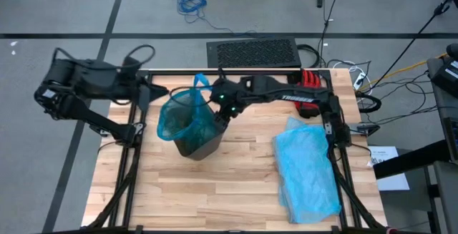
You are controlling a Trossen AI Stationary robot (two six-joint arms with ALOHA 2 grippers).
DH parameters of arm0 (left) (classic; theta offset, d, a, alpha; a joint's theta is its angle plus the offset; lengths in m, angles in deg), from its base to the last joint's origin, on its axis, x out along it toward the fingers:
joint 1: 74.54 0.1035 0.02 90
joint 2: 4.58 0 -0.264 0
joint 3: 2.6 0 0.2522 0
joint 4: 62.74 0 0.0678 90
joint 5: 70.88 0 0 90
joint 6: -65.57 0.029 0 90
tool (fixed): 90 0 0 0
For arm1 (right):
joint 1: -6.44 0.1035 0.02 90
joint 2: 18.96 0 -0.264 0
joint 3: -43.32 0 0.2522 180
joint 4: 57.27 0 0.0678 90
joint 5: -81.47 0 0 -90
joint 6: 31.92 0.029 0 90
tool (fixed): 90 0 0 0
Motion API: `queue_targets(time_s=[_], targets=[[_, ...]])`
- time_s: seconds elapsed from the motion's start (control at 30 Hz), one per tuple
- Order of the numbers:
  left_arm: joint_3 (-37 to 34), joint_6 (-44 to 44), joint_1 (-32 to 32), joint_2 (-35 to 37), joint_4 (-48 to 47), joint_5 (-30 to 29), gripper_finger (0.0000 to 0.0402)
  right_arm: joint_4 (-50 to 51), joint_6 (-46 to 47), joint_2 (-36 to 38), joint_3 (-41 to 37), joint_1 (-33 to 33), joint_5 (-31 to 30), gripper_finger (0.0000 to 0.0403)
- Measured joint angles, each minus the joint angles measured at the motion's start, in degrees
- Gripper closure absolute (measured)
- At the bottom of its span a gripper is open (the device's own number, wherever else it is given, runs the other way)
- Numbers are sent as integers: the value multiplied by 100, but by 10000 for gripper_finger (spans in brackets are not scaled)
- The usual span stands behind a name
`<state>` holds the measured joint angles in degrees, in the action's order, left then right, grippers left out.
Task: Place trash/remove bag and relplace
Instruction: Move the trash bin to the top of the table
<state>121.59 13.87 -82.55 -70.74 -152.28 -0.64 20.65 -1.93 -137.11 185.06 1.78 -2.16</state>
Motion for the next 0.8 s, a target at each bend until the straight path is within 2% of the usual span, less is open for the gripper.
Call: queue_targets(time_s=[0.17, 0.33, 0.53, 0.7, 0.8], targets=[[39, 15, 0, 88, -1, -167, 297, -10, 53, -293, 2, 45, -76, 287], [39, -11, 0, 197, 5, -220, 297, 31, 104, -342, 7, 41, -287, 386], [39, 57, 0, 228, 75, -422, 297, 445, 88, -196, 2, -35, -839, 400], [20, 112, 0, 223, 62, -427, 297, 846, 283, -24, 2, -354, -1476, 402], [20, 113, 0, 220, 40, -428, 297, 1041, 417, 76, 4, -464, -1596, 402]])
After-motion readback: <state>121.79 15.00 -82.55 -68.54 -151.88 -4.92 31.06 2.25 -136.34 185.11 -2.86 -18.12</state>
